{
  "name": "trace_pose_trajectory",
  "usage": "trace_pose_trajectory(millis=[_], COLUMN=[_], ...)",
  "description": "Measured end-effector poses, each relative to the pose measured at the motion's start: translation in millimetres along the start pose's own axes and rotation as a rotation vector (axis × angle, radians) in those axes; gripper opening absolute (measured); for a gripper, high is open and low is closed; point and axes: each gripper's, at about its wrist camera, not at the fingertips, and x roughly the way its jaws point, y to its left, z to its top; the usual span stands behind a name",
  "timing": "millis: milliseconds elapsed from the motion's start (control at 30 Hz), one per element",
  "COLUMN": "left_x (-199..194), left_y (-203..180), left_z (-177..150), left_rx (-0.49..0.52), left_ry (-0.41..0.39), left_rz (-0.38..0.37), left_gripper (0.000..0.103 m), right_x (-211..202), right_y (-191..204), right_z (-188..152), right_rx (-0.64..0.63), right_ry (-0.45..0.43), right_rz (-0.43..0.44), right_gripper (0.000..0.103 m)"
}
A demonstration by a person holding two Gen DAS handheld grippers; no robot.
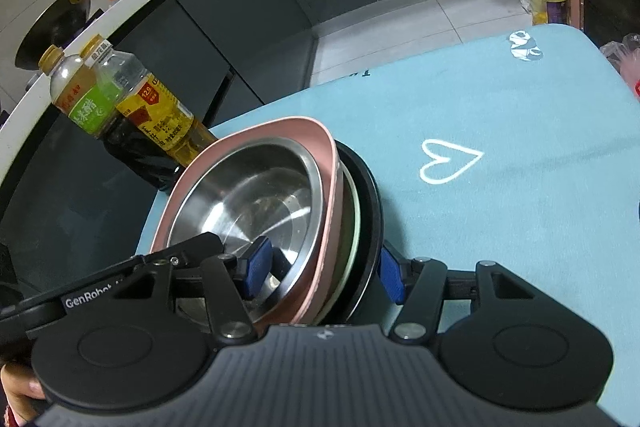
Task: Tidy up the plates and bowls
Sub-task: 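Carry the dish stack with the left gripper toward the bottles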
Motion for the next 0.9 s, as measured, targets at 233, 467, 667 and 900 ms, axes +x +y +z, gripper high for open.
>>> trace_pose_trajectory(millis=[233, 467, 667, 900], left_x=[1.7, -6.0, -18.4, -22.3], left_y=[2.7, 3.3, -2.5, -1.6], left_z=[1.4, 0.2, 0.3, -5.1], left_rx=[-0.017, 0.003, 0.057, 0.053], left_ry=[0.004, -0.047, -0.107, -0.089], left_rz=[-0.009, 0.013, 0.038, 0.051], left_gripper=[0.054, 0.052, 0.052, 0.052], right_x=[-1.4, -2.0, -3.0, -11.3], right_y=[-1.8, -4.5, -5.0, -5.2], right_z=[-1.9, -3.9, -4.0, -5.2], right_rx=[-0.002, 0.0, -0.002, -0.005], right_ry=[-0.012, -0.021, -0.023, -0.046], right_rz=[0.007, 0.021, 0.02, 0.002], right_gripper=[0.048, 0.048, 0.048, 0.048])
